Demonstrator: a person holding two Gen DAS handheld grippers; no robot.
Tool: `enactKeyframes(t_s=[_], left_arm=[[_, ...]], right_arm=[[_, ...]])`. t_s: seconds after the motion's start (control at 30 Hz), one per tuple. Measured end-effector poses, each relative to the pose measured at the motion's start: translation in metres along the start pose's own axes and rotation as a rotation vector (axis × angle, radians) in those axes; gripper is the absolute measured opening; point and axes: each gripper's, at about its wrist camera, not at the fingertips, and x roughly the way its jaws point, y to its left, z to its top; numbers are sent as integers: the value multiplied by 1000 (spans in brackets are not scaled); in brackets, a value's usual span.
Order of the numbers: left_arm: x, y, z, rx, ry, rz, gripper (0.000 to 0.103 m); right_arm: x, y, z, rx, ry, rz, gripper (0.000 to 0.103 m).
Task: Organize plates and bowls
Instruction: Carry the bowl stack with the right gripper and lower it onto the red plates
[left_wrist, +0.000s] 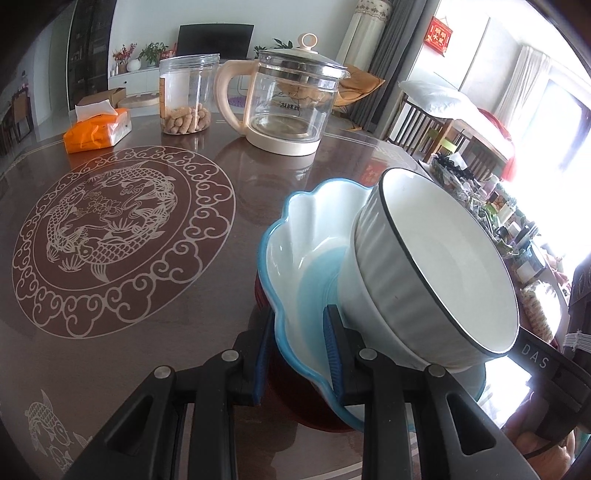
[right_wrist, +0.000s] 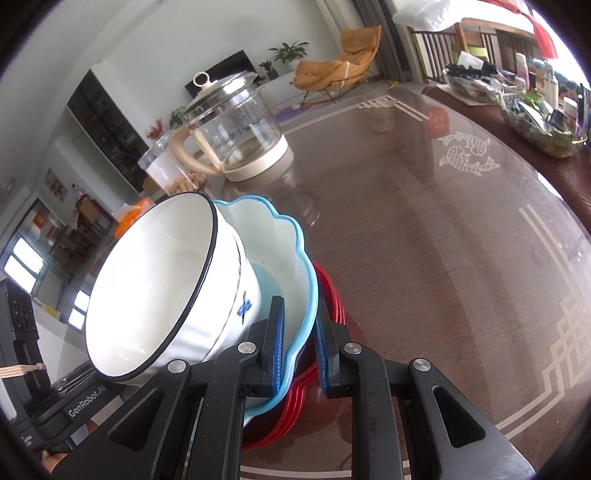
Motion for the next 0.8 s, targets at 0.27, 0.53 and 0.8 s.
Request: enactKeyframes(t_s=[0.27, 0.53, 0.8], left_arm=[[1, -3, 1, 19, 8, 35, 26], [-5, 6, 5, -7, 6, 46, 30], [-23, 21, 8, -50, -46, 95, 69]], right_arm=[[-1, 2, 0, -25, -17, -11, 17], [-2, 5, 4, -49, -32, -21, 17], [-4, 0, 5, -34, -38, -33, 29]])
